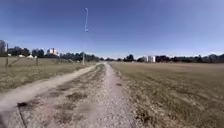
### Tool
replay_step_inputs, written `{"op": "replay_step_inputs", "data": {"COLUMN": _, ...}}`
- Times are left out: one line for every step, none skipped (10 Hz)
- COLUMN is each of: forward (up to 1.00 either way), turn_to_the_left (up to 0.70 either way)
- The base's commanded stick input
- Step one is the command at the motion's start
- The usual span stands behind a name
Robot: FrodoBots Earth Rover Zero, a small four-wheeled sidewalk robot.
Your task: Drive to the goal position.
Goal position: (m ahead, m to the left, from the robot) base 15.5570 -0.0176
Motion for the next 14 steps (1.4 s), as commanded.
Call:
{"op": "replay_step_inputs", "data": {"forward": 0.69, "turn_to_the_left": 0.06}}
{"op": "replay_step_inputs", "data": {"forward": 0.69, "turn_to_the_left": 0.06}}
{"op": "replay_step_inputs", "data": {"forward": 0.69, "turn_to_the_left": 0.06}}
{"op": "replay_step_inputs", "data": {"forward": 0.69, "turn_to_the_left": 0.06}}
{"op": "replay_step_inputs", "data": {"forward": 0.69, "turn_to_the_left": 0.06}}
{"op": "replay_step_inputs", "data": {"forward": 0.69, "turn_to_the_left": 0.06}}
{"op": "replay_step_inputs", "data": {"forward": 0.69, "turn_to_the_left": 0.06}}
{"op": "replay_step_inputs", "data": {"forward": 0.69, "turn_to_the_left": 0.06}}
{"op": "replay_step_inputs", "data": {"forward": 0.69, "turn_to_the_left": 0.06}}
{"op": "replay_step_inputs", "data": {"forward": 0.69, "turn_to_the_left": 0.06}}
{"op": "replay_step_inputs", "data": {"forward": 0.69, "turn_to_the_left": 0.06}}
{"op": "replay_step_inputs", "data": {"forward": 0.69, "turn_to_the_left": 0.06}}
{"op": "replay_step_inputs", "data": {"forward": 0.69, "turn_to_the_left": 0.06}}
{"op": "replay_step_inputs", "data": {"forward": 0.69, "turn_to_the_left": 0.06}}
